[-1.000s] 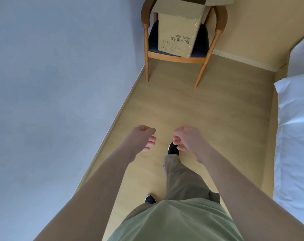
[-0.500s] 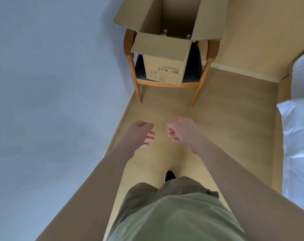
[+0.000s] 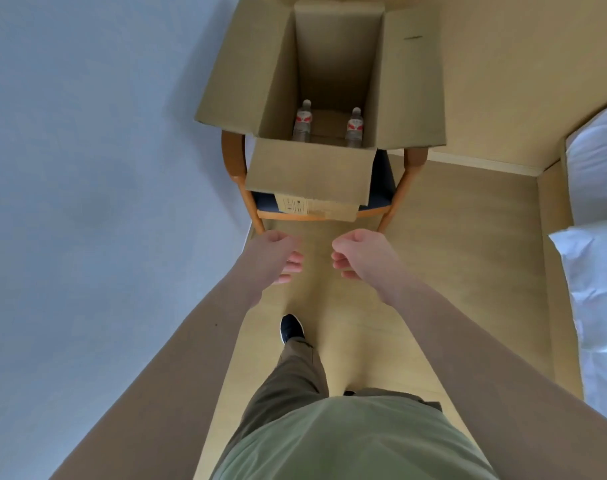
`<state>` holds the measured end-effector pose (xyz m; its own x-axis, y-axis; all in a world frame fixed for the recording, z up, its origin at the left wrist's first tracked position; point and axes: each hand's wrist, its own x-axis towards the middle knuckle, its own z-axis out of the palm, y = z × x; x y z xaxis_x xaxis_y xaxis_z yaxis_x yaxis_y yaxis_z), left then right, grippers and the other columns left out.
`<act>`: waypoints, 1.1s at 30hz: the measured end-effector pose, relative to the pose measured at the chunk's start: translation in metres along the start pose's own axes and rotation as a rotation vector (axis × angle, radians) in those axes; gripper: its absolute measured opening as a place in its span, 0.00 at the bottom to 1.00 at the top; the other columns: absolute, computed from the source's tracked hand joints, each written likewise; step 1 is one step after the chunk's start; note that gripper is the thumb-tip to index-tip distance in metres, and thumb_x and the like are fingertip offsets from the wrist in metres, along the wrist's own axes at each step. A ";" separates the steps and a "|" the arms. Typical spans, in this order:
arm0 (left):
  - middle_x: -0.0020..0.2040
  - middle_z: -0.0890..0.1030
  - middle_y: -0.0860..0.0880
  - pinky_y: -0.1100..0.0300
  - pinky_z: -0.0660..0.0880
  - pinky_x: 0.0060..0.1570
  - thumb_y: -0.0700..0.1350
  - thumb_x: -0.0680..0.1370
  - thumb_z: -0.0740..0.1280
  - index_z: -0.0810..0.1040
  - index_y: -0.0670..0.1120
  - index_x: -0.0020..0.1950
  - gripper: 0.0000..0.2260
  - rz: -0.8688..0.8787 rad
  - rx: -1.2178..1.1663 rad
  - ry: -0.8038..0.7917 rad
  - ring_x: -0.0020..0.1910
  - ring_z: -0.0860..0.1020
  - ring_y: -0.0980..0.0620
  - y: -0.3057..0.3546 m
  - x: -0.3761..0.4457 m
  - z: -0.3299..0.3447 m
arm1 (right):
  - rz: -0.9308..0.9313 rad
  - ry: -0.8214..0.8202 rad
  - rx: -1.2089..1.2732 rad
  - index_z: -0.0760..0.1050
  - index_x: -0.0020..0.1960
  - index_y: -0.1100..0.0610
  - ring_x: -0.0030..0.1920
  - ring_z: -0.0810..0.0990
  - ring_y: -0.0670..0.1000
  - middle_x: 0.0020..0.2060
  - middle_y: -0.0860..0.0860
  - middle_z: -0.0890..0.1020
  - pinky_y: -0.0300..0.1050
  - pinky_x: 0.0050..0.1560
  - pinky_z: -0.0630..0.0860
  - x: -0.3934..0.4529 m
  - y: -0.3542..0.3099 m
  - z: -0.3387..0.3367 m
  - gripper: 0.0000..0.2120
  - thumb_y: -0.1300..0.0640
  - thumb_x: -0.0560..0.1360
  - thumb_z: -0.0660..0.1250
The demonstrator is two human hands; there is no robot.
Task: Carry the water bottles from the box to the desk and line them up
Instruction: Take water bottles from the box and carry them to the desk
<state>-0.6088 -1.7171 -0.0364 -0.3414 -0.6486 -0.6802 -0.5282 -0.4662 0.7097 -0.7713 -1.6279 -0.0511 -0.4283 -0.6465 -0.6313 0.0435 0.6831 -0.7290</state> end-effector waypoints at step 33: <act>0.51 0.86 0.51 0.55 0.81 0.55 0.53 0.83 0.64 0.78 0.52 0.56 0.07 0.009 0.027 -0.042 0.49 0.85 0.55 0.216 0.250 -0.040 | 0.032 0.026 0.053 0.78 0.51 0.50 0.48 0.84 0.48 0.47 0.50 0.85 0.42 0.48 0.82 0.266 -0.194 -0.041 0.03 0.55 0.81 0.66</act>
<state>-0.7776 -2.0037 -0.0453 -0.3782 -0.6271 -0.6810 -0.5456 -0.4433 0.7112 -0.9309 -1.9187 -0.0670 -0.4487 -0.6150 -0.6484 0.1049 0.6842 -0.7217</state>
